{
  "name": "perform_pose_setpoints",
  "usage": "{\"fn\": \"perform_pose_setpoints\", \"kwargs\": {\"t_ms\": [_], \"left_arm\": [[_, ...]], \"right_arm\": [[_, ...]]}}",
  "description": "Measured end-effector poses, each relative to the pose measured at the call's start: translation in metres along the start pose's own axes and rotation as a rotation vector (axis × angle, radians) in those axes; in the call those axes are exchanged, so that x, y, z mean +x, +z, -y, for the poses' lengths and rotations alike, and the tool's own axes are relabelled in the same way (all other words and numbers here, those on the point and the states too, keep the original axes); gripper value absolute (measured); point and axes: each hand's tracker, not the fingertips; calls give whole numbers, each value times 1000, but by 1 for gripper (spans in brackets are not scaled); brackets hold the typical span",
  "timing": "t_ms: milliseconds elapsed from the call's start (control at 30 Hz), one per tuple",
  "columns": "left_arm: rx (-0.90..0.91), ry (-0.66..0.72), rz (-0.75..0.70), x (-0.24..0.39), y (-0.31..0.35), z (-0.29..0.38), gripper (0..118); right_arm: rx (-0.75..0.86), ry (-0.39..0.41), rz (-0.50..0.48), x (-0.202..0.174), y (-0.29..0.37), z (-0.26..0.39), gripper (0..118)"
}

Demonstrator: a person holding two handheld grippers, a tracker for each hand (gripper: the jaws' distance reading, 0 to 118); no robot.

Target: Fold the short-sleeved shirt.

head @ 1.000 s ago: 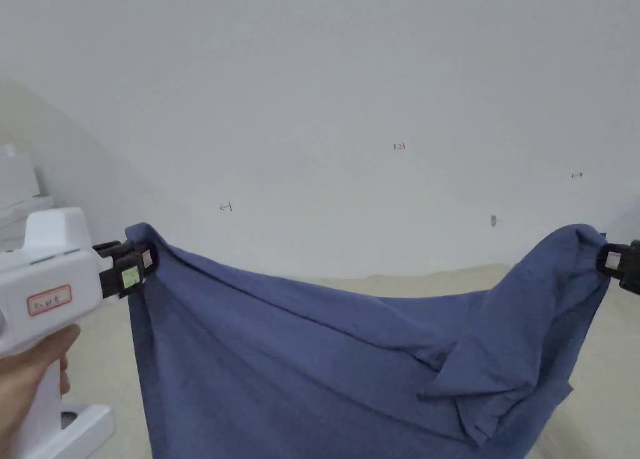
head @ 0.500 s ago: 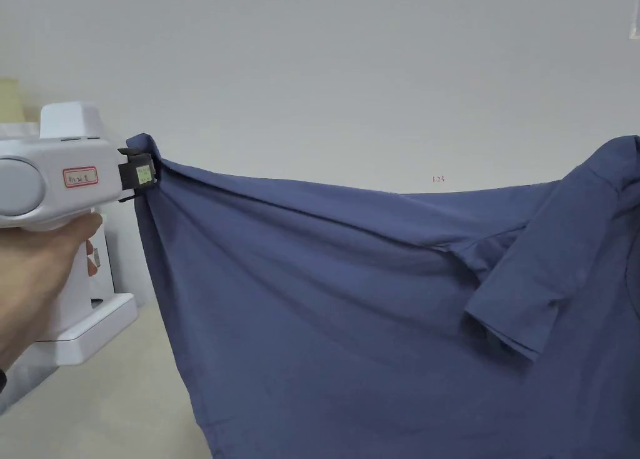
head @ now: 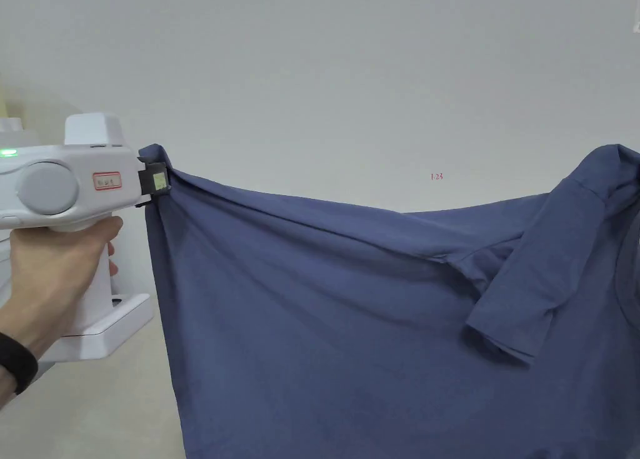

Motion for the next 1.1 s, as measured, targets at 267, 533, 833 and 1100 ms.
{"fn": "perform_pose_setpoints", "kwargs": {"t_ms": [267,533,833,1100], "left_arm": [[-64,13,-10,-2,-96,11,5],[-102,-65,-65,-1,-173,17,5],[-105,-77,-46,3,-224,24,5],[-264,-22,-8,7,-242,145,5]], "right_arm": [[-18,104,34,-15,-92,6,3],[-26,130,48,-32,-173,1,3],[-28,118,55,-47,-231,6,3],[-202,55,18,-42,-251,112,3]]}}
